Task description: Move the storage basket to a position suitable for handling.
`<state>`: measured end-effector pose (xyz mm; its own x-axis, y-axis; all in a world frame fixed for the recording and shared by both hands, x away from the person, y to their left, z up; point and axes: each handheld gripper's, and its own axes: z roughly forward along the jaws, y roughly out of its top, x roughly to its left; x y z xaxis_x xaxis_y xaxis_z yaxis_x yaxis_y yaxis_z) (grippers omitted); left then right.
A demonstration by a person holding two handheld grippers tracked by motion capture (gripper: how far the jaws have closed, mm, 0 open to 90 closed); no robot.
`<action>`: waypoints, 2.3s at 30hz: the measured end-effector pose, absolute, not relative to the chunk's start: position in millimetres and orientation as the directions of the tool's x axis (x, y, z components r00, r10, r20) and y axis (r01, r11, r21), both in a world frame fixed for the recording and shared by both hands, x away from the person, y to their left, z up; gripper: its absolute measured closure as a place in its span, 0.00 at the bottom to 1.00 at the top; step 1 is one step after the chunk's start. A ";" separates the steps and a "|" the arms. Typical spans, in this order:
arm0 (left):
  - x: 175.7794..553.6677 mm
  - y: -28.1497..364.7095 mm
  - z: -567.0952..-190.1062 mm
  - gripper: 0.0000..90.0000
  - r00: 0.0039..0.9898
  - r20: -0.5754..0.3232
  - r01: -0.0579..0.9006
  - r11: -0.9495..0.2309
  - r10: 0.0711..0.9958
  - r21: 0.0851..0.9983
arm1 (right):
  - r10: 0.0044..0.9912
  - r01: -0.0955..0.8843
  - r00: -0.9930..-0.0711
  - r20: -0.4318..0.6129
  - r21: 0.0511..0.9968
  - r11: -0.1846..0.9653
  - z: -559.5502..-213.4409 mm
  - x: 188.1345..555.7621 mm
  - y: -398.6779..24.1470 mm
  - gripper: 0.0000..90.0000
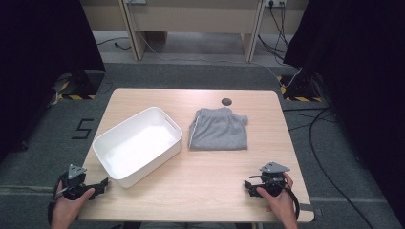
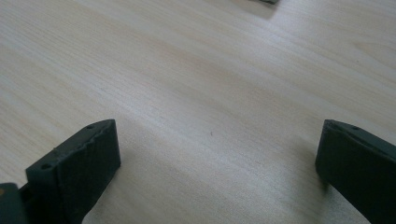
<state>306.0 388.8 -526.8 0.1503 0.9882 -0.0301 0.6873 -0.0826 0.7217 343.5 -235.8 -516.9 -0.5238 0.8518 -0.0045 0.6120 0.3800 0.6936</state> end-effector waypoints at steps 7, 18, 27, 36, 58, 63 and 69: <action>306.2 388.7 -526.8 0.00 0.149 -0.030 0.687 -0.082 0.988 0.722 | 0.860 0.599 -0.510 0.007 0.720 0.350 -510.3 345.4 -238.7 0.23; 306.3 388.6 -526.7 0.00 0.148 -0.029 0.688 -0.082 0.988 0.721 | 0.858 0.536 -0.513 -0.018 0.774 0.337 -486.5 364.1 -225.1 0.19; 306.3 388.6 -526.7 0.00 0.148 -0.030 0.688 -0.082 0.989 0.721 | 0.854 0.523 -0.520 -0.003 0.789 0.321 -472.4 390.3 -205.3 0.20; 306.4 388.6 -526.7 0.00 0.148 -0.029 0.688 -0.082 0.989 0.721 | 0.846 0.509 -0.532 0.004 0.800 0.316 -466.3 426.6 -170.2 0.23; 306.4 388.6 -526.7 0.00 0.148 -0.030 0.688 -0.082 0.988 0.721 | 0.847 0.580 -0.530 0.045 0.747 0.324 -491.4 490.2 -121.7 0.27; 306.4 388.6 -526.7 0.00 0.148 -0.030 0.688 -0.081 0.988 0.721 | 0.850 0.604 -0.525 0.046 0.723 0.335 -497.9 501.8 -114.1 0.27; 306.4 388.6 -526.8 0.00 0.148 -0.030 0.688 -0.082 0.988 0.721 | 0.864 0.637 -0.498 0.078 0.708 0.303 -507.9 507.6 -110.2 0.24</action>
